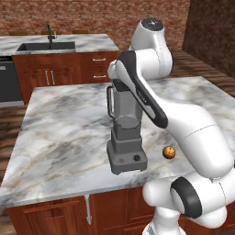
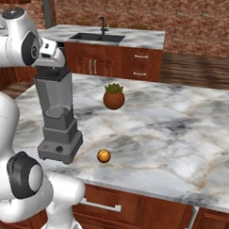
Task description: Open the blender lid, put the orange in the blender, close the lid, and start the blender.
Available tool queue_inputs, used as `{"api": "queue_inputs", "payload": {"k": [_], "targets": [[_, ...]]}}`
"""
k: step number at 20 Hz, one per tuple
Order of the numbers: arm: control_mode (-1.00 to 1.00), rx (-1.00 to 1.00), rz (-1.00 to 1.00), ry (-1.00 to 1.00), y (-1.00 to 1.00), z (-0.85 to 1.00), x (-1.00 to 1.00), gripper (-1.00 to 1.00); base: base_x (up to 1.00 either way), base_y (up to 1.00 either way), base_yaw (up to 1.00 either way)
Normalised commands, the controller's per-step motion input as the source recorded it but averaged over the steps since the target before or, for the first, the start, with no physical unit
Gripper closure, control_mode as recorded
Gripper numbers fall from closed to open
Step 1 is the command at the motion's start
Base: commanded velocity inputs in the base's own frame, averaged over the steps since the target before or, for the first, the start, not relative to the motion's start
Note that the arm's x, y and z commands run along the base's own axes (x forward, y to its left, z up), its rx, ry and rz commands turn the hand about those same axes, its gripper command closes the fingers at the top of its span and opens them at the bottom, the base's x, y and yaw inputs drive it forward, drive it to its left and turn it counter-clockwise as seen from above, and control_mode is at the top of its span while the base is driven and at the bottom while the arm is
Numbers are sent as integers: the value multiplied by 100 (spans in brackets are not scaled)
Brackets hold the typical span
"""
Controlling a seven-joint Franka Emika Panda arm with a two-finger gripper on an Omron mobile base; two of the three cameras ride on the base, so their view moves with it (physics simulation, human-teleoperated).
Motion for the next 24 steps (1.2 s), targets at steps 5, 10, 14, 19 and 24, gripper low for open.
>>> {"api": "queue_inputs", "payload": {"k": [5, 10, 14, 19, 24], "targets": [[-100, 0, 1, 5, -4, 0, 26, -100, 0, 0, 0], [-100, 0, 0, 2, -14, -1, 11, -100, 0, 0, 0], [-100, 0, 0, 0, -17, -11, 0, -100, 0, 0, 0], [-100, -1, 0, 0, 0, -18, 0, -100, 0, 0, 0], [-100, 0, 0, 0, 13, -14, 3, -100, 0, 0, 0]]}}
